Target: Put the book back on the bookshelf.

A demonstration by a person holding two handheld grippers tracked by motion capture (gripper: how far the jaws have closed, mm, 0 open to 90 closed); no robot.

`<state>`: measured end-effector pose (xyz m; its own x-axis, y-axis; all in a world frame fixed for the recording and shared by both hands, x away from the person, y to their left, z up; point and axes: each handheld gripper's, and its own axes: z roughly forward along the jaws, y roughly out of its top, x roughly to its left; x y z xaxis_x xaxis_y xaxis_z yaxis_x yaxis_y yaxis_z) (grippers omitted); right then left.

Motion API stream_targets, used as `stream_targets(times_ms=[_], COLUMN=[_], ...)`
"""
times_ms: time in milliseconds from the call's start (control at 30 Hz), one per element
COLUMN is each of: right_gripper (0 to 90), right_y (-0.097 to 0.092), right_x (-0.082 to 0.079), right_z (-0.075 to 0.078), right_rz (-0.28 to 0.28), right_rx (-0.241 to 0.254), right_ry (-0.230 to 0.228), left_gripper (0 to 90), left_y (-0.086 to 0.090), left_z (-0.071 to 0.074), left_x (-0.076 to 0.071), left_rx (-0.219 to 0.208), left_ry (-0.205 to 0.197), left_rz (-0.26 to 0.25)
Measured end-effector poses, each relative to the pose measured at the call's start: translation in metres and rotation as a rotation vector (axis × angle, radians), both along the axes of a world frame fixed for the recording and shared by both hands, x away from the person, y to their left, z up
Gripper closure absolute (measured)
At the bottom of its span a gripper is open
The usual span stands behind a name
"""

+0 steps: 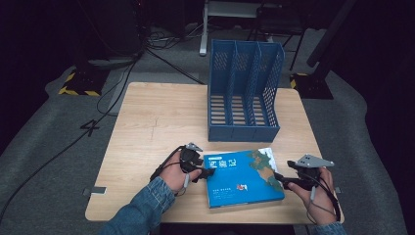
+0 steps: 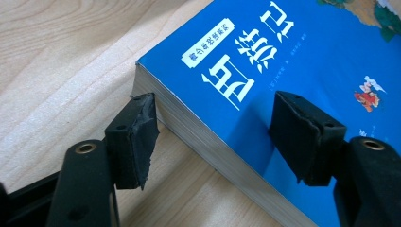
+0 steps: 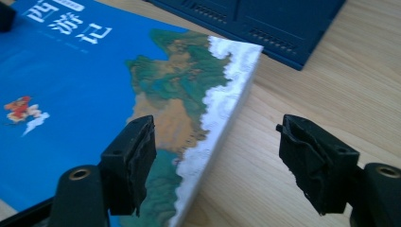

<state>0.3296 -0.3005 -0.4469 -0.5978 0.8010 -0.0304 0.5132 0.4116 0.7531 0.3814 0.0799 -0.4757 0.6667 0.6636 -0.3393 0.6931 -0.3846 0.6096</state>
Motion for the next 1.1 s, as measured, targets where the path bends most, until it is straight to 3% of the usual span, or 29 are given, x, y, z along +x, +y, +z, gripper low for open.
stream_targets(times_ms=[100, 167, 233, 300, 400, 467, 533, 633, 767, 833, 900, 1067, 1100], right_gripper=[28.5, 28.5, 28.5, 28.5, 28.6, 28.5, 28.5, 28.3, 25.2, 23.6, 22.6, 20.6, 18.0], right_y=[0.005, 0.013, 0.015, 0.020, 0.029, 0.036, 0.045, 0.062, 0.081, 0.094, 0.103, 0.119, 0.124], right_x=[-0.002, -0.005, -0.006, -0.008, -0.011, -0.013, -0.017, -0.024, -0.031, -0.035, -0.037, -0.043, -0.048], right_z=[0.001, 0.004, 0.005, 0.007, 0.008, 0.008, 0.009, 0.009, 0.008, 0.004, 0.000, -0.007, -0.007], right_rz=[0.014, 0.039, 0.047, 0.062, 0.101, 0.129, 0.166, 0.233, 0.296, 0.332, 0.356, 0.404, 0.423], right_rx=[-0.004, -0.012, -0.015, -0.015, -0.018, -0.020, -0.023, -0.034, -0.049, -0.065, -0.082, -0.122, -0.134], right_ry=[-0.001, -0.008, -0.012, -0.012, -0.016, -0.016, -0.017, -0.035, -0.061, -0.068, -0.071, -0.084, -0.104], left_gripper=[45.3, 49.5, 50.4, 51.2, 58.3, 62.0, 61.6, 59.7, 67.2, 76.5, 80.8, 83.7, 83.8], left_y=[0.001, 0.001, 0.000, -0.001, -0.002, -0.004, -0.010, -0.014, -0.011, -0.010, -0.008, -0.008, -0.008], left_z=[0.003, 0.009, 0.013, 0.019, 0.023, 0.023, 0.014, 0.010, 0.009, 0.012, 0.015, 0.023, 0.026], left_x=[-0.001, -0.005, -0.008, -0.014, -0.020, -0.025, -0.030, -0.031, -0.030, -0.029, -0.028, -0.027, -0.026], left_rx=[0.016, 0.030, 0.041, 0.024, -0.028, -0.067, -0.065, -0.039, -0.064, -0.101, -0.139, -0.193, -0.217], left_ry=[-0.025, -0.072, -0.102, -0.113, -0.086, -0.007, 0.070, 0.069, 0.072, 0.084, 0.120, 0.164, 0.178], left_rz=[0.001, -0.008, -0.015, -0.027, -0.064, -0.111, -0.180, -0.181, -0.176, -0.184, -0.185, -0.168, -0.163])
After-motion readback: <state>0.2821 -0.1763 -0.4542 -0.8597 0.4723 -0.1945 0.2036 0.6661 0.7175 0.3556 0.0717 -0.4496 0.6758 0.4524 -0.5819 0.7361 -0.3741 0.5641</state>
